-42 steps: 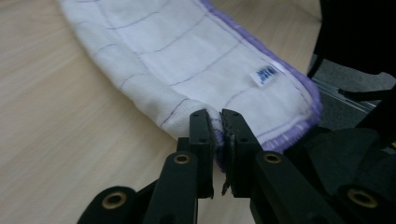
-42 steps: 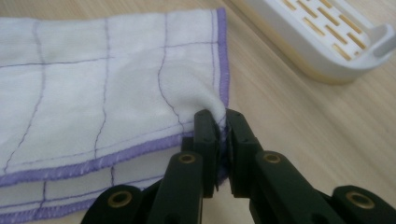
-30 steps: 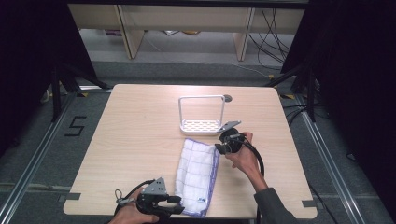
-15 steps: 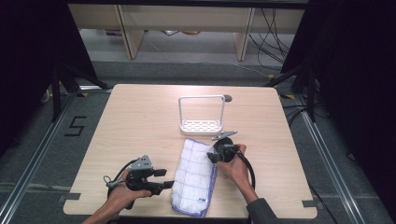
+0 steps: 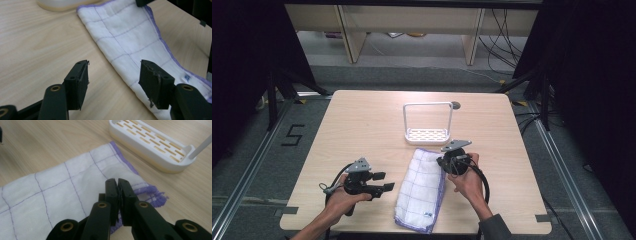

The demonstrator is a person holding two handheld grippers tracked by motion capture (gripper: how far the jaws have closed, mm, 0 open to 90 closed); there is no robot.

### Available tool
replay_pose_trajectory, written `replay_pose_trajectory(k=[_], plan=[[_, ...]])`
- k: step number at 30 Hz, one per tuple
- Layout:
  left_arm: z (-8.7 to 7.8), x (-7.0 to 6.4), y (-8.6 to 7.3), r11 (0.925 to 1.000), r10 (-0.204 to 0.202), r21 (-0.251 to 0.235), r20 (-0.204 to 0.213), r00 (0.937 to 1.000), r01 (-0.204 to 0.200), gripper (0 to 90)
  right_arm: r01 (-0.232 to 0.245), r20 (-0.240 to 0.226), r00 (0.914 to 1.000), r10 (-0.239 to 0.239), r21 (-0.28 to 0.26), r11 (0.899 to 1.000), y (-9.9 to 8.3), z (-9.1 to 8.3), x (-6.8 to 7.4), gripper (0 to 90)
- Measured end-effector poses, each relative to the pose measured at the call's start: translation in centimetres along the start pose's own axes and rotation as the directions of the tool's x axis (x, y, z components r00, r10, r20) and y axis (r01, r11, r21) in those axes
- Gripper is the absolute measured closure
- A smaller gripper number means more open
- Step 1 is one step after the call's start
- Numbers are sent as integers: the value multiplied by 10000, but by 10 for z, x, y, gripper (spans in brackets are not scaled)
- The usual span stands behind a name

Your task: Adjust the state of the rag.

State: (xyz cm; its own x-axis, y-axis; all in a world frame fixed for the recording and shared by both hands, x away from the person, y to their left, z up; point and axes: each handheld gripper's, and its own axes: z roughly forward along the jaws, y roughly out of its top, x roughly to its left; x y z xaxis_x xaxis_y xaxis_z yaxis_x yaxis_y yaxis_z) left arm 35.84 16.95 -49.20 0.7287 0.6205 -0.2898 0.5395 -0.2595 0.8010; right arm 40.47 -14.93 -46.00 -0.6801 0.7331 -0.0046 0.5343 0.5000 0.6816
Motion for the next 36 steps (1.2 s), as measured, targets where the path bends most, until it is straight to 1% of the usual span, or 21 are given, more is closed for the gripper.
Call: replay_pose_trajectory(k=[1, 2, 4, 5, 7, 9, 10, 11, 12, 14, 17, 19, 20, 22, 24, 28, 30, 31, 33, 34, 36], plan=[[1, 2, 3, 10000, 38, 14, 26, 10000, -38, 397, 94, -64, 9999, -95, -26, 10000, 0, -1, -1, 874], [3, 3, 4, 10000, 5, -31, -129, 9999, -5, 397, -136, 54, 9999, 137, -157, 9998, -1, 0, -1, 874], [7, 5, 8, 9999, 85, 59, -25, 10000, -85, 396, -3, 24, 10000, 3, -13, 10000, 0, 2, -5, 873], [9, 5, 8, 9999, 94, 54, -17, 10000, -94, 396, -165, -11, 9999, 165, 110, 9998, 0, 3, -4, 873], [12, 5, 9, 9999, 108, 76, -82, 9999, -107, 397, 36, 186, 9998, -36, 14, 10000, 1, 8, -5, 877], [14, 5, 11, 9999, 58, 137, -60, 10000, -57, 397, -126, -19, 9999, 126, 331, 9994, 2, 8, -3, 880], [16, 6, 11, 9998, 96, 149, -8, 10000, -95, 396, -94, 70, 9999, 93, 154, 9998, 2, 8, -2, 881], [17, 6, 12, 10000, -14, 84, -120, 9999, 15, 396, -151, 8, 9999, 151, 160, 9998, 2, 4, -2, 882], [18, 7, 13, 9999, 90, 128, -173, 9998, -88, 396, 58, 25, 10000, -59, 243, 9997, 1, -1, -3, 882], [21, 8, 14, 9999, 32, 129, -140, 9999, -30, 396, -39, 165, 9999, 39, 28, 10000, -2, -8, -4, 882], [27, 9, 18, 9998, 56, 186, -217, 9997, -52, 396, -105, 279, 9996, 95, 361, 9993, -10, -11, -6, 881], [34, 10, 23, 9995, 64, 308, -223, 9997, -57, 395, -467, 323, 9985, 443, 789, 9958, -20, 0, -10, 876], [38, 11, 25, 9994, 145, 309, -242, 9996, -137, 395, -413, 298, 9988, 387, 894, 9951, -24, 4, -11, 868], [46, 12, 32, 9986, 223, 476, -268, 9994, -210, 395, -750, 273, 9970, 723, 1145, 9906, -28, 12, -15, 810], [55, 14, 38, 9978, 380, 560, -258, 9989, -365, 388, -805, 542, 9957, 757, 926, 9924, -26, 9, -18, 643], [74, 17, 51, 9976, 417, 573, -502, 9979, -388, 380, -1283, 1070, 9866, 1229, 453, 9907, -21, 1, -30, 477], [84, 19, 58, 9983, 360, 479, -670, 9971, -328, 380, -1400, 1159, 9840, 1355, 311, 9897, -22, 5, -35, 461], [87, 20, 61, 9976, 386, 596, -615, 9974, -349, 381, -1605, 1134, 9814, 1549, 419, 9861, -21, 6, -37, 443], [96, 22, 66, 9958, 487, 813, -708, 9963, -429, 380, -1580, 1227, 9808, 1516, 443, 9865, -22, 11, -40, 437], [100, 21, 67, 9972, 339, 686, -774, 9964, -286, 380, -1681, 1201, 9795, 1616, 459, 9847, -22, 13, -42, 433], [106, 22, 70, 9935, 648, 994, -873, 9941, -561, 380, -1872, 1223, 9760, 1800, 501, 9811, -22, 16, -43, 428]])
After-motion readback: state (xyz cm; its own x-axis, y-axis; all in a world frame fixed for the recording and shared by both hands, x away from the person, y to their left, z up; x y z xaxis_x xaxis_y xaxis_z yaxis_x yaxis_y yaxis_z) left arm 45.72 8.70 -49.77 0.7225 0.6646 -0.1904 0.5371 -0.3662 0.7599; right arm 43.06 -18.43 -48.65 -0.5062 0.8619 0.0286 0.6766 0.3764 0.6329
